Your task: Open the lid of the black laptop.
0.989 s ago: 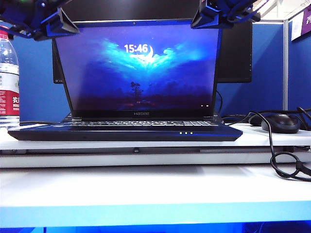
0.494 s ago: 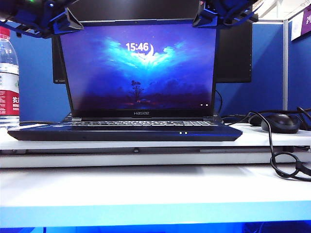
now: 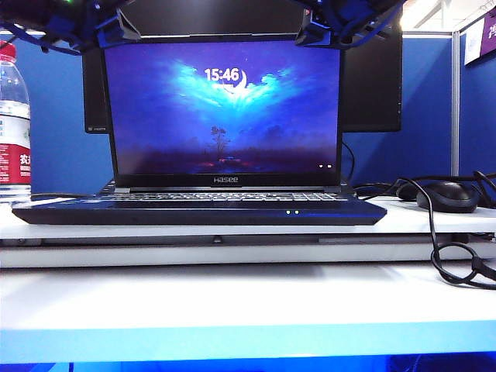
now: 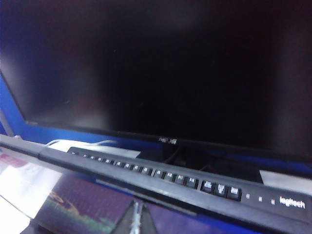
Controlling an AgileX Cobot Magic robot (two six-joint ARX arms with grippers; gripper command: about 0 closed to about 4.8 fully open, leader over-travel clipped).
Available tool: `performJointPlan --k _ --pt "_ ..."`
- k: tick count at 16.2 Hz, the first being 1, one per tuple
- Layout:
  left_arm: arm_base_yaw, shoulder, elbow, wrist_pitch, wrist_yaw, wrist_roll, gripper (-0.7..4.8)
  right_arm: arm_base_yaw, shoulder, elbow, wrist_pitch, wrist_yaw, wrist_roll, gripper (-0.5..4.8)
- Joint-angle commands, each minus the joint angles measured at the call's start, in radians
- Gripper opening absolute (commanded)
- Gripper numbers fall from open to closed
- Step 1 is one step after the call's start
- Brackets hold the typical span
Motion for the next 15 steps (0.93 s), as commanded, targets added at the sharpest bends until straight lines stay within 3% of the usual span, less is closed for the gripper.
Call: performJointPlan --k 1,7,15 --pt "0.001 0.023 0.051 0.016 0.001 0.006 0.25 -0.032 0.002 0.035 0.088 0.006 -0.003 -0.01" --pt "0.001 0.089 0.116 0.005 0.024 0.003 0.25 -0.098 0.021 0.057 0.092 -0.029 0.002 -0.01" --pt "0.001 0.102 0.116 -0.004 0.040 0.003 0.25 -0.098 0.166 0.213 0.078 -0.064 0.002 -0.01"
